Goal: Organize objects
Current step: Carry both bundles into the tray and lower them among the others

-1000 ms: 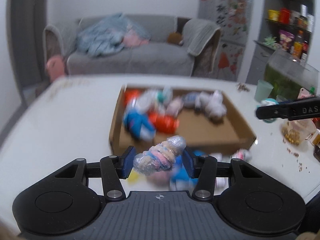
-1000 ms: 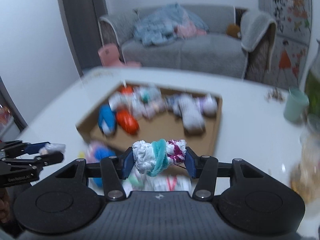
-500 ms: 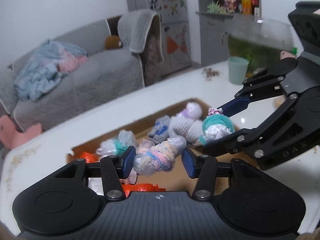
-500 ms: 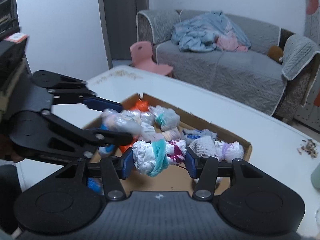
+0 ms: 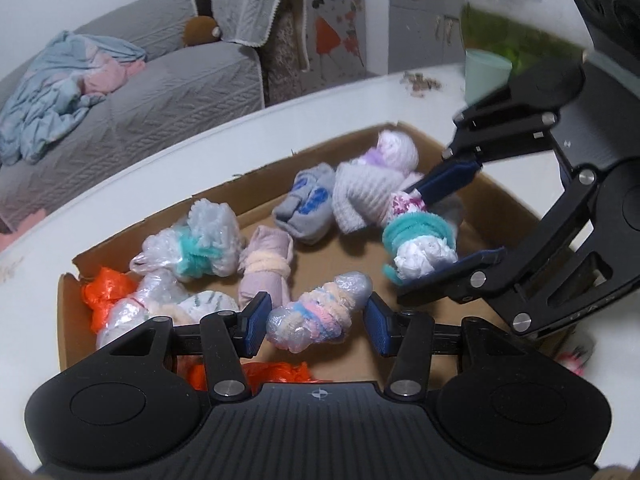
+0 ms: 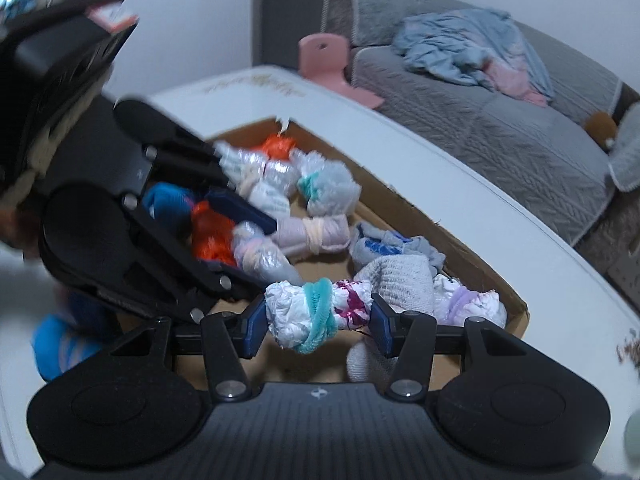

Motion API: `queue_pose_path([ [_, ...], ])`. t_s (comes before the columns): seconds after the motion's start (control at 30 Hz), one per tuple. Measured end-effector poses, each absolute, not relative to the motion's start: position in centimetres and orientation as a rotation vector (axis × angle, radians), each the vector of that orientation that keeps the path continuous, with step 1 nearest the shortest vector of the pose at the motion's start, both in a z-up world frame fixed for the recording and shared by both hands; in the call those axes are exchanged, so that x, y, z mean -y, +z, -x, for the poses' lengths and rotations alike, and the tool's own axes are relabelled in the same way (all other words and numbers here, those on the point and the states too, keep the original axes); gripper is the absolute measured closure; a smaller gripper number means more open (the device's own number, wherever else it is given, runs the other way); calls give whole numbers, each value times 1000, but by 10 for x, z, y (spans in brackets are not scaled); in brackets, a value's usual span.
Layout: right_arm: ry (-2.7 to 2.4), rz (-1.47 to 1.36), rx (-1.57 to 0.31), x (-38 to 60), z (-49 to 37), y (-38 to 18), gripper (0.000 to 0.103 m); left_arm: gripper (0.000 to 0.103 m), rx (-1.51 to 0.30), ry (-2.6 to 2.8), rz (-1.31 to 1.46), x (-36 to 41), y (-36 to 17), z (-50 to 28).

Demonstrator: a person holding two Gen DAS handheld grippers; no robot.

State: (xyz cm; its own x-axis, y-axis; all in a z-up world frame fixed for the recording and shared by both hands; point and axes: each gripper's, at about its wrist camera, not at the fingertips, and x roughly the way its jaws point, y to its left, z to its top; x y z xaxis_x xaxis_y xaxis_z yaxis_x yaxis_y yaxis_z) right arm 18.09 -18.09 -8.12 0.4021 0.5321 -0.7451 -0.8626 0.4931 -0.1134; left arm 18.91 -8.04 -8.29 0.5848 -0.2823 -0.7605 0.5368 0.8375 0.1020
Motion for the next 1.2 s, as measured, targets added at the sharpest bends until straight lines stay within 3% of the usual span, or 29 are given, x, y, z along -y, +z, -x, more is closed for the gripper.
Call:
queue_pose_path([
  [0.8,922,552,-771,170,-198,-103,51,42,-882,-384,-227,69,-94,-205],
  [1.2,874,558,-813,169,-199,-95,37,17,-867,-355,-224,71,-77,-202],
])
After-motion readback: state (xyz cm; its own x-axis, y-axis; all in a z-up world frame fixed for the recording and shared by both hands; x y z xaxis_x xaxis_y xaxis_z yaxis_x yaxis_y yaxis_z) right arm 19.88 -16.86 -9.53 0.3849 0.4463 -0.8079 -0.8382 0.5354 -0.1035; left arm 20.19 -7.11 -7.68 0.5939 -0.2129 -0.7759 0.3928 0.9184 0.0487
